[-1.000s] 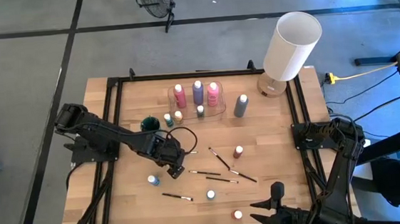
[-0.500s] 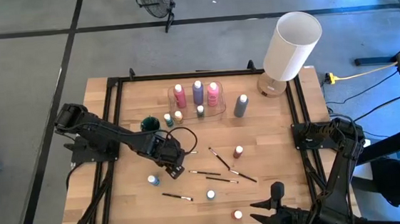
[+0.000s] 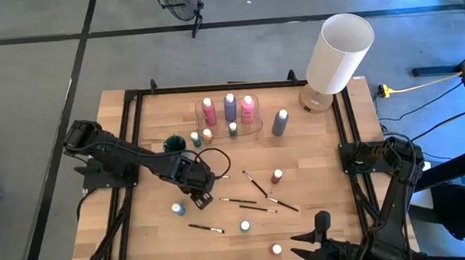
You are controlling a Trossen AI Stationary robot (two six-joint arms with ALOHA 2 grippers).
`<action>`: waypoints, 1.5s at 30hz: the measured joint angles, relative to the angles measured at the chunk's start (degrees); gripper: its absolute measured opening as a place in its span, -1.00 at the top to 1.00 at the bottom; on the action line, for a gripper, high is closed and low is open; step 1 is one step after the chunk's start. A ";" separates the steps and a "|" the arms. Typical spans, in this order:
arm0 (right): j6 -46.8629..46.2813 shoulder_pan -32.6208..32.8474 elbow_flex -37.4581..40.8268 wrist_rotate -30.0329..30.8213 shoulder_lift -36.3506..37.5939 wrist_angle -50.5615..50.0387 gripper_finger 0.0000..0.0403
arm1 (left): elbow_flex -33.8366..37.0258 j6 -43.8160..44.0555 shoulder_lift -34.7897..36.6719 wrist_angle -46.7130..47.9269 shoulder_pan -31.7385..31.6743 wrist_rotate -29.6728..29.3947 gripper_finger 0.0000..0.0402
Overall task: Pick & Place Paint Supplies
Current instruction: Put the light yellow paint bottle into the transparent bin
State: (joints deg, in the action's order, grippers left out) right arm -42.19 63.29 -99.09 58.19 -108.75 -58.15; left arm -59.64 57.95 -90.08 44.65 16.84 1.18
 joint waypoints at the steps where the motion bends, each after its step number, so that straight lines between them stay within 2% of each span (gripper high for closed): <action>1: 0.00 0.00 0.00 0.00 0.00 -0.02 0.29 | -0.11 -0.21 0.00 0.19 0.00 0.11 0.29; 6: 0.00 0.00 0.00 0.00 0.01 -0.45 0.29 | -2.53 -2.18 0.00 1.57 0.02 -0.11 0.29; 10: 0.00 0.00 0.00 0.00 0.00 -0.45 0.29 | -6.87 -2.19 -0.02 8.91 0.02 -2.10 0.29; 16: -0.96 0.00 0.00 0.00 0.00 -0.51 0.29 | -16.24 -3.43 -0.02 18.81 0.02 -7.20 0.29; 23: -4.40 0.00 0.00 -1.97 0.00 -0.61 0.28 | -27.28 -9.74 -0.02 27.75 -2.25 -14.67 0.29; 30: -10.08 0.00 0.02 -2.95 -0.50 -0.35 0.28 | -34.40 -18.66 -0.02 31.54 -11.03 -16.65 0.29; 36: -14.52 -0.34 0.02 -2.97 -2.66 -0.13 0.28 | -35.58 -26.38 0.02 31.53 -21.15 -16.47 0.29; 45: -15.67 -1.21 0.02 -2.78 -3.11 1.72 0.28 | -35.44 -34.68 -1.32 28.78 -32.80 -9.69 0.29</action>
State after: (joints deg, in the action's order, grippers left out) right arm -57.87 62.08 -99.07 55.42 -111.85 -56.43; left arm -95.09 23.26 -91.40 73.43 -15.96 -8.51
